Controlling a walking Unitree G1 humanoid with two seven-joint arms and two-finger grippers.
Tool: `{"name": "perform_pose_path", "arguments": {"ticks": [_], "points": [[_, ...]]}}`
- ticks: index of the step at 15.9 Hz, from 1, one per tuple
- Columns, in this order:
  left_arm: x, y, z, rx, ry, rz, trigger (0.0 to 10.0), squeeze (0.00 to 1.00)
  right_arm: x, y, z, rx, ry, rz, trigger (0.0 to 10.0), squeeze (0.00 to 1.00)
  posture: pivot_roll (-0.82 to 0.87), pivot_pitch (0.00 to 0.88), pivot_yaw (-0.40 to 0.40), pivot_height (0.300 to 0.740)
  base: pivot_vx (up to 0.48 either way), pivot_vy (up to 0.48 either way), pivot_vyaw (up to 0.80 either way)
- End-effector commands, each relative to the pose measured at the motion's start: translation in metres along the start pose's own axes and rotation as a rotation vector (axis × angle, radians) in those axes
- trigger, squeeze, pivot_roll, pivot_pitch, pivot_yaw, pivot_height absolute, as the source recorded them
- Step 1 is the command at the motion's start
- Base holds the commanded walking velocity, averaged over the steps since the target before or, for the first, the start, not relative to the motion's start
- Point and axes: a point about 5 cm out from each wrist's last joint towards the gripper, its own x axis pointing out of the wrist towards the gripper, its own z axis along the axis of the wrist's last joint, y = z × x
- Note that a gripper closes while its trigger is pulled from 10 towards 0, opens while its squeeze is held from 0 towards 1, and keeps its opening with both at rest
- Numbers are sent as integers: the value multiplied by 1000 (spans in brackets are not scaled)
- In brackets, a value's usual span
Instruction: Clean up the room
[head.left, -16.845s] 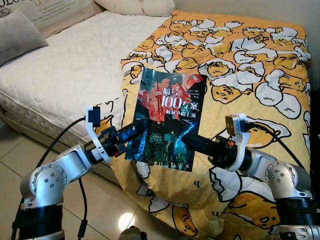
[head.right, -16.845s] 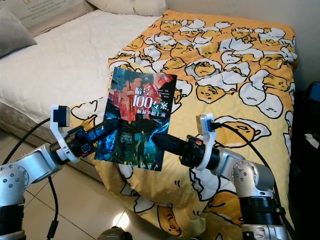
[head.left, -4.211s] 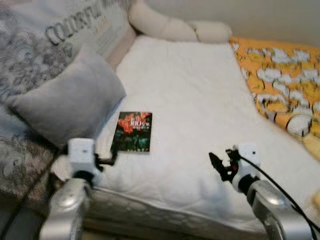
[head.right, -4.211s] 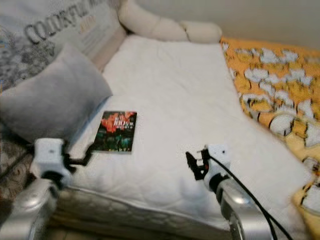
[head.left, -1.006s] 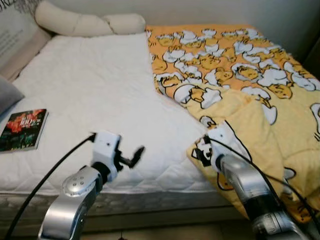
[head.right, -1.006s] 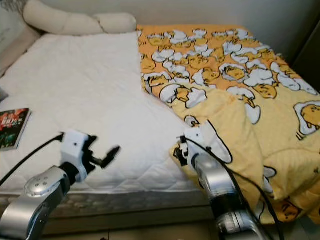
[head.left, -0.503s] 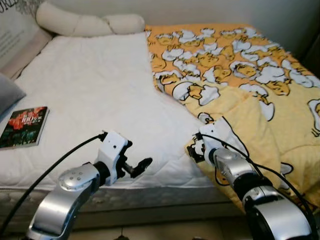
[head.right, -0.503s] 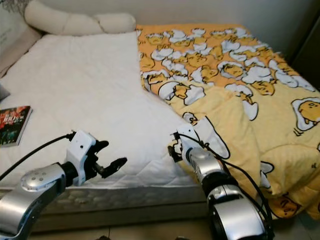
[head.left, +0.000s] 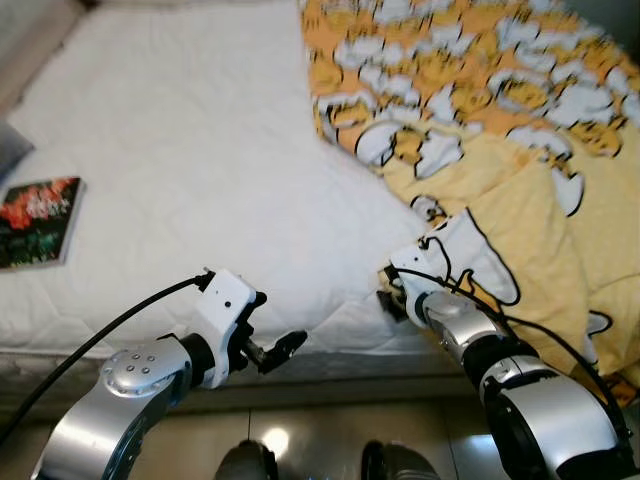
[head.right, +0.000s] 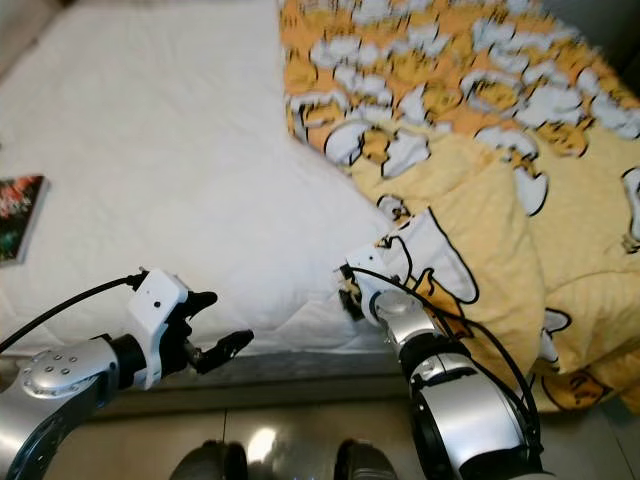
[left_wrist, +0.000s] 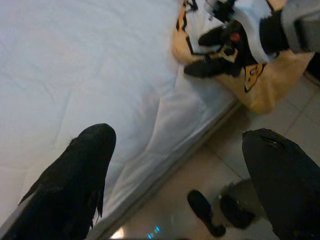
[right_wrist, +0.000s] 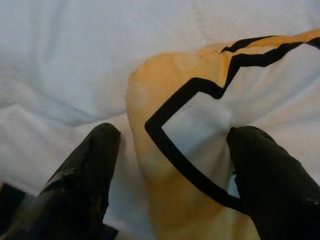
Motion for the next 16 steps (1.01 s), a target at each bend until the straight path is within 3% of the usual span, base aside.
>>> {"name": "perform_pose_path", "arguments": {"ticks": [1, 5, 7, 16], "points": [[-4, -5, -2, 3, 18, -25, 10000, 0, 1, 3, -2, -10, 8, -2, 0, 0, 179, 271, 9, 740, 0, 0, 0], [-6, -1, 0, 0, 13, -23, 10000, 0, 1, 0, 7, 4, -22, -23, 0, 0, 171, 257, -5, 740, 0, 0, 0], [-7, -6, -4, 3, 44, -78, 10000, 0, 1, 0, 6, 7, -23, -28, 0, 0, 164, 240, -9, 740, 0, 0, 0], [-2, 0, -9, 16, 72, -88, 10000, 0, 1, 7, 3, 30, -31, -2, 0, 0, 136, 155, 10, 740, 0, 0, 0]]}}
